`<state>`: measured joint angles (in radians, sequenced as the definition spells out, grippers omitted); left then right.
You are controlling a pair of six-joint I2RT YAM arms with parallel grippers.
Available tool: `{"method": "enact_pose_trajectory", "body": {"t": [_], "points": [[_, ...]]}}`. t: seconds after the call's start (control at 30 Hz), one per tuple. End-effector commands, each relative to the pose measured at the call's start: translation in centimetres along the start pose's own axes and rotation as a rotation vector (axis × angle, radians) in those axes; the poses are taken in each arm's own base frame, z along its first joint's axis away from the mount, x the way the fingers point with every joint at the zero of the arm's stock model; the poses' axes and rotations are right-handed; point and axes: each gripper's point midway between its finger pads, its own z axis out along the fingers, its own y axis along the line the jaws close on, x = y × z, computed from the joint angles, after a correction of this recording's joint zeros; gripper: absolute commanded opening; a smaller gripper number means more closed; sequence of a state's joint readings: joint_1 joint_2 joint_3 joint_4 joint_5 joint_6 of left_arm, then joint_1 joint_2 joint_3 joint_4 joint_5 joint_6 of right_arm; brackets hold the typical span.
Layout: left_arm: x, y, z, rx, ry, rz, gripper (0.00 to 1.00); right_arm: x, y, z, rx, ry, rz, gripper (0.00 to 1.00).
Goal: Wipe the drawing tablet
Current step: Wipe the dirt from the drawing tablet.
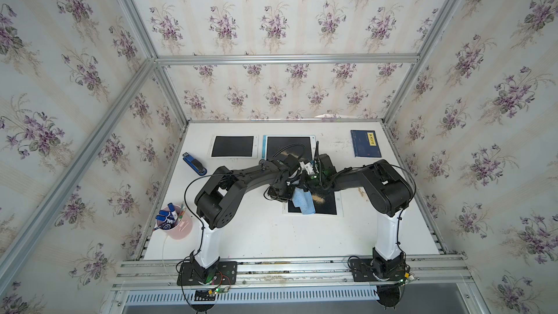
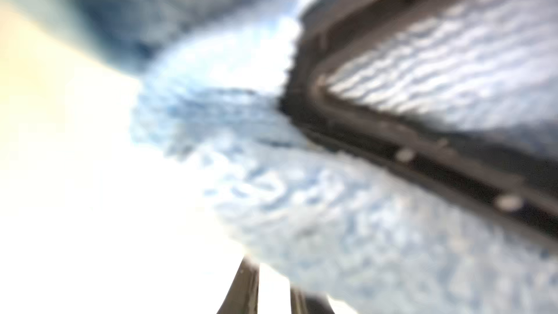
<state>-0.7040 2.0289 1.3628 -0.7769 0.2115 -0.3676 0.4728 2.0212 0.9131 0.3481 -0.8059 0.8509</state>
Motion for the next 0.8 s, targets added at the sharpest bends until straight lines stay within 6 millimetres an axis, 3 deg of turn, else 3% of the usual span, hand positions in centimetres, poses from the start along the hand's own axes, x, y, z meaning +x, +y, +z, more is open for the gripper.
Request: {"method": "enact_pose_trajectory", "body": {"t": [0.0, 0.4, 0.77], "points": [[2.8, 2.6, 2.1, -0.115, 0.104, -0.002, 0.18, 1.4, -5.4, -0.8, 0.172, -0.002, 0.104, 0.00], [2.7, 2.8, 1.9, -0.126, 0.097, 0.004, 0.16, 1.5, -8.5, -4.7, 0.278, -0.052, 0.103, 0.00], [2.7, 2.8, 1.7, -0.126, 0.087, 0.010, 0.15, -0.3, -10.4, -9.7, 0.415, -0.153, 0.062, 0.00]]}}
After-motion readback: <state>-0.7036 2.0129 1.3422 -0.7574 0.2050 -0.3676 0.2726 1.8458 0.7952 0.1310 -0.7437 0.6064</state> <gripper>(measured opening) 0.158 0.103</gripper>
